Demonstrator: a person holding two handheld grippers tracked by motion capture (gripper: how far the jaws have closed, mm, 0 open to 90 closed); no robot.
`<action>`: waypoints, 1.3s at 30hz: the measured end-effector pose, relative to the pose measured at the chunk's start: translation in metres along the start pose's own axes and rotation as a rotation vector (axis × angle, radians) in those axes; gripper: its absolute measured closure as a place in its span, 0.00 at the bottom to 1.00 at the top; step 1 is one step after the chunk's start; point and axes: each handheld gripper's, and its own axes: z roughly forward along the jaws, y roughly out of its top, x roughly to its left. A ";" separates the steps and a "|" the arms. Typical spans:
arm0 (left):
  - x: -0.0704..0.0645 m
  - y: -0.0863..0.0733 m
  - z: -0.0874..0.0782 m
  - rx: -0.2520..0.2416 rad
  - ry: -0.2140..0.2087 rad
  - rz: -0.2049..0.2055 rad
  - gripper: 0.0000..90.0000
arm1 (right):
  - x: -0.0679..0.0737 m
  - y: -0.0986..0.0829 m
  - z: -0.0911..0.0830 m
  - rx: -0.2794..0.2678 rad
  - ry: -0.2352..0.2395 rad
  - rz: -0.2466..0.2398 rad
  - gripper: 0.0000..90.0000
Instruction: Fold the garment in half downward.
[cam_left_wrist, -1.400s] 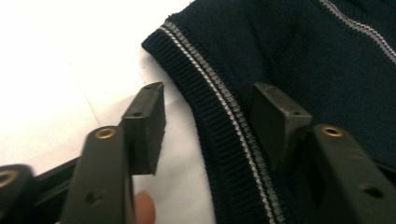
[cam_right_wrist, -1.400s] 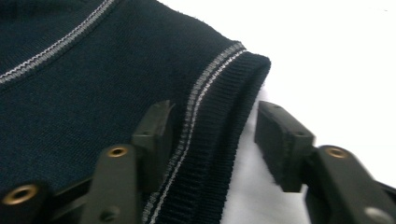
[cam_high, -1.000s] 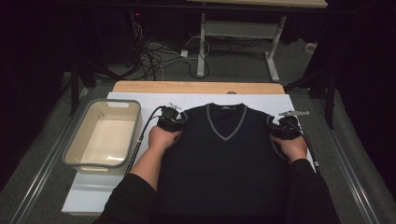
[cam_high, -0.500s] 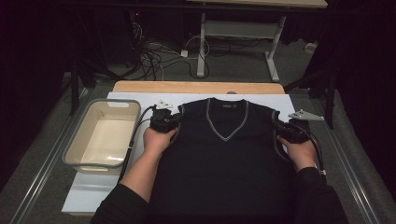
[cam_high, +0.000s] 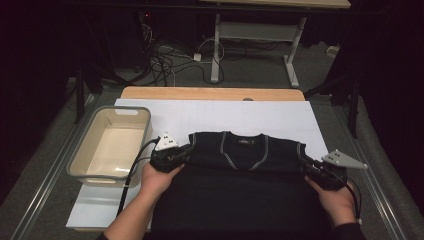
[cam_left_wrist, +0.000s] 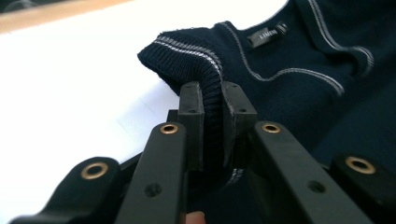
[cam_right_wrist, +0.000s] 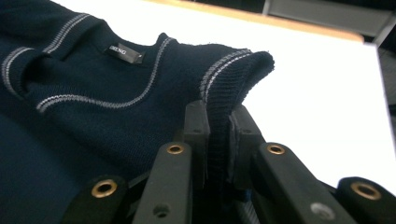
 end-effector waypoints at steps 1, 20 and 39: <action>-0.002 -0.005 -0.002 0.008 -0.016 0.003 0.87 | 0.002 -0.006 -0.003 0.007 0.006 0.004 0.90; -0.010 -0.047 -0.006 0.117 -0.061 -0.005 0.81 | 0.021 -0.044 -0.006 0.131 -0.042 -0.012 0.89; 0.003 0.017 0.012 0.049 0.009 -0.081 0.55 | 0.019 -0.044 -0.006 0.131 -0.031 -0.003 0.88</action>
